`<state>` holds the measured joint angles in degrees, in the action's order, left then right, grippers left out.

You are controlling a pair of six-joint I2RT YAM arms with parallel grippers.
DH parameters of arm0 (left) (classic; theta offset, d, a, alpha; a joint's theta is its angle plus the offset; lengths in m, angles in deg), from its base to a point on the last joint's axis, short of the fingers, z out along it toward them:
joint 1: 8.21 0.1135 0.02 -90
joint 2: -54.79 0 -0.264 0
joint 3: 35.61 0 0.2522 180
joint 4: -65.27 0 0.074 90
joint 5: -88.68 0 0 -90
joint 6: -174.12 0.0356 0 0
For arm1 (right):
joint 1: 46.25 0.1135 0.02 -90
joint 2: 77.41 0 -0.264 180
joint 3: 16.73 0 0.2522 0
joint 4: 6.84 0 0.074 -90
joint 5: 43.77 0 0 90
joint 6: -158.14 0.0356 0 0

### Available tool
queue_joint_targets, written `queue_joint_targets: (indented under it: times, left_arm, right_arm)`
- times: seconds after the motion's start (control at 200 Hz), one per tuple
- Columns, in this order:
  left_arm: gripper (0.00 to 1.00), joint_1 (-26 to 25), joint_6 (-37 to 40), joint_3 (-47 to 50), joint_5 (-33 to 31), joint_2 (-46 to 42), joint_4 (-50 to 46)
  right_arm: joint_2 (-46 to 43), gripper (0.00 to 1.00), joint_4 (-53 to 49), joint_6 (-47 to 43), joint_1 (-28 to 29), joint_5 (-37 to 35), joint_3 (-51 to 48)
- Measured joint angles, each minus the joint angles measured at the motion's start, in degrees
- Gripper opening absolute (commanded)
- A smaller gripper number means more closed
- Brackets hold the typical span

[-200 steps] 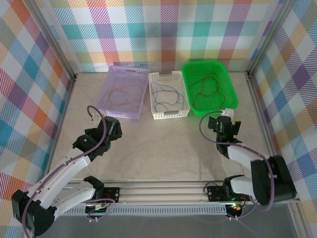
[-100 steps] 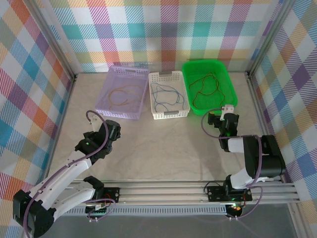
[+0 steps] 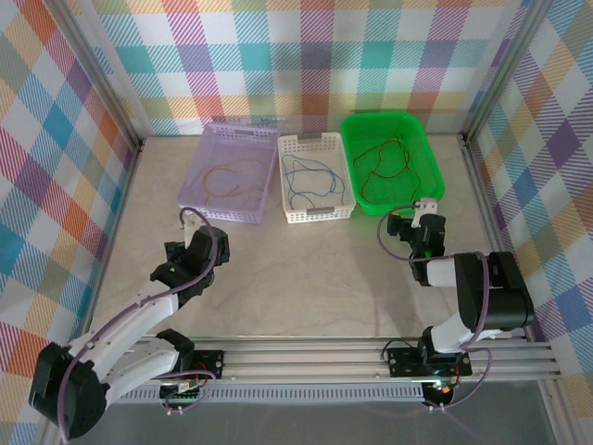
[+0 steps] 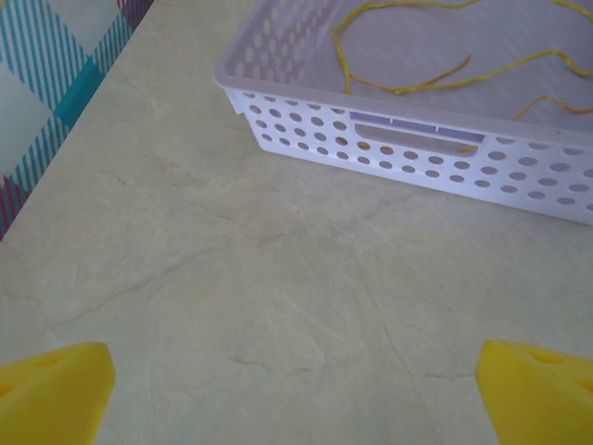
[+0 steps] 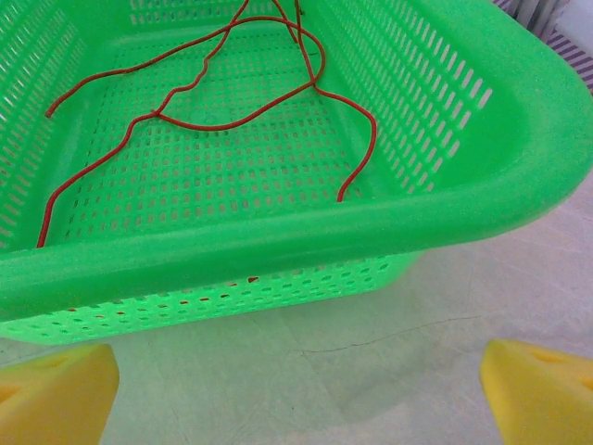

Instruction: Untangle the cables

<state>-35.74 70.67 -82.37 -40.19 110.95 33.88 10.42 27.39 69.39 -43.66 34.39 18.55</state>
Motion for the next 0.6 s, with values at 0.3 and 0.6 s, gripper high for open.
queue_joint_targets:
  times: [0.3, 0.6]
  left_arm:
    - [1.0, 5.99, 8.48, 8.44, 3.87, 9.16, 22.34]
    - [1.0, 11.63, 10.36, 10.71, 11.85, 16.15, 36.87]
  right_arm:
    - [0.0, 1.0, 0.0, 0.0, 0.0, 0.2, 0.0]
    - [0.0, 1.0, 0.0, 0.0, 0.0, 0.2, 0.0]
